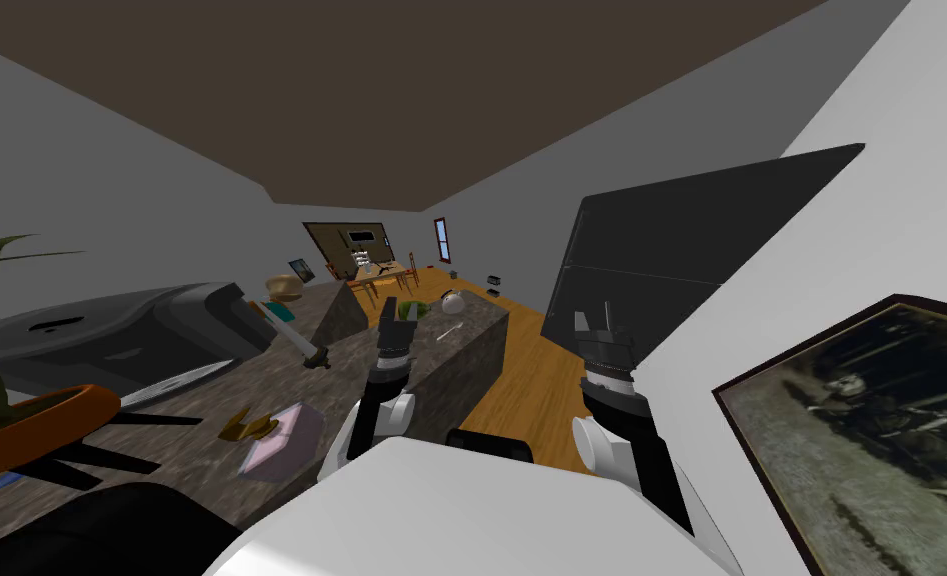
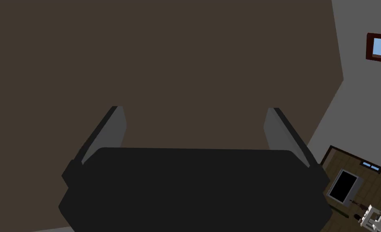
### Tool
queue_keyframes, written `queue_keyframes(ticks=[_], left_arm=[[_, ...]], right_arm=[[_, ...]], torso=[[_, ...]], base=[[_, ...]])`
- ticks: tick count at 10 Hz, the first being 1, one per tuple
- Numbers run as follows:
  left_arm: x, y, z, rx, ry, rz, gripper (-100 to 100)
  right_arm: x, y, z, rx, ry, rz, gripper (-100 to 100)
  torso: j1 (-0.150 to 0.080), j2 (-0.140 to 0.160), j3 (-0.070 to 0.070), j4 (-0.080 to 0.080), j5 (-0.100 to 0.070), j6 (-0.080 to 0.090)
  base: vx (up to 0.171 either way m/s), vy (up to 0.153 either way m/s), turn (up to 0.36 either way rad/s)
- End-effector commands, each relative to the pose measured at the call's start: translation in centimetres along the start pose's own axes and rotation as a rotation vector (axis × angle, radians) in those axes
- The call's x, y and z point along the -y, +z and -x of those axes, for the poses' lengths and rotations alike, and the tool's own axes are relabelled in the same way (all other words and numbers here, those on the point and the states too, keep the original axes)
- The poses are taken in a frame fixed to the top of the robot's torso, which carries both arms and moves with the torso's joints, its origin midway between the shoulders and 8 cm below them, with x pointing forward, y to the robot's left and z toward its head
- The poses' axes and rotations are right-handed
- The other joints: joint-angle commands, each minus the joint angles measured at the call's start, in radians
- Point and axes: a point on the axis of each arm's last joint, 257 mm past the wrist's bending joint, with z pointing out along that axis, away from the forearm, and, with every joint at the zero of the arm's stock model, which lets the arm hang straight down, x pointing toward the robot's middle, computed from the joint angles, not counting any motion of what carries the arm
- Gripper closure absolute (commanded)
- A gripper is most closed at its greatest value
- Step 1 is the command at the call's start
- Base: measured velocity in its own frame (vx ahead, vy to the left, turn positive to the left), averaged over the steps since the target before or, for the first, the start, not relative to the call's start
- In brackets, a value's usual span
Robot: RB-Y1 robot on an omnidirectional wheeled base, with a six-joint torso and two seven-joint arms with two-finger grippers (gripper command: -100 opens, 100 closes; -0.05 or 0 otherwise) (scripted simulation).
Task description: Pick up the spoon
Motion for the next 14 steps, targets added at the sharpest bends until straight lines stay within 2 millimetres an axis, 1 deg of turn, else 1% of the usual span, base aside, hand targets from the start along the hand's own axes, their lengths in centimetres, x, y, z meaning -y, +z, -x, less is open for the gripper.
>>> queue_keyframes(ticks=[1, 4, 6, 7, 9, 10, 11, 12, 13, 14], left_arm=[[-0.2, -0.2, -0.3, -0.037, 0.015, 0.002, -100], [-0.9, -0.6, -0.9, -0.12, 0.048, 0.01, -100], [-1.8, -1.1, -1.3, -0.18, 0.07, 0.022, -100], [-1.8, -1.2, -1.5, -0.196, 0.075, 0.022, -100], [-3.0, -2.0, -1.9, -0.265, 0.097, 0.043, -100], [-3.0, -2.0, -2.1, -0.285, 0.105, 0.043, -100], [-3.8, -2.5, -2.3, -0.322, 0.115, 0.057, -100], [-3.8, -2.6, -2.4, -0.335, 0.12, 0.057, -100], [-4.7, -3.2, -2.6, -0.376, 0.131, 0.074, -100], [-4.7, -3.2, -2.7, -0.389, 0.135, 0.074, -100]], right_arm=[[0.0, 0.0, 0.0, 0.0, 0.0, 0.0, 0], [0.0, 0.0, 0.0, 0.0, 0.0, 0.0, 0], [0.0, 0.0, 0.0, 0.0, 0.0, 0.0, 0], [0.0, 0.0, 0.0, 0.0, 0.0, 0.0, 0], [0.0, 0.0, 0.0, 0.0, 0.0, 0.0, 0], [0.0, 0.0, 0.0, 0.0, 0.0, 0.0, 0], [0.0, 0.0, 0.0, 0.0, 0.0, 0.0, 0], [0.0, 0.0, 0.0, 0.0, 0.0, 0.0, 0], [0.0, 0.0, 0.0, 0.0, 0.0, 0.0, 0], [0.0, 0.0, 0.0, 0.0, 0.0, 0.0, 0]], torso=[[0.0, 0.0, 0.0, 0.0, 0.0, 0.0], [-0.001, 0.003, 0.002, 0.001, 0.0, 0.0], [-0.001, 0.003, 0.002, 0.001, 0.0, 0.0], [-0.001, 0.003, 0.002, 0.001, 0.0, 0.0], [0.0, 0.001, 0.001, 0.0, 0.0, 0.0], [0.0, 0.001, 0.001, 0.0, 0.0, 0.0], [0.0, 0.001, 0.001, 0.0, 0.0, 0.0], [0.0, 0.001, 0.0, 0.0, 0.0, 0.0], [0.001, 0.0, 0.0, 0.0, 0.0, 0.0], [0.001, 0.0, 0.0, 0.0, 0.0, 0.0]], base=[[-0.018, -0.009, -0.078], [-0.041, -0.015, -0.082], [-0.038, -0.017, -0.132], [-0.026, -0.011, -0.054], [-0.018, -0.011, -0.132], [-0.012, -0.003, -0.062], [-0.009, -0.002, -0.11], [-0.007, 0.002, -0.064], [-0.004, -0.001, -0.121], [-0.003, 0.002, -0.064]])
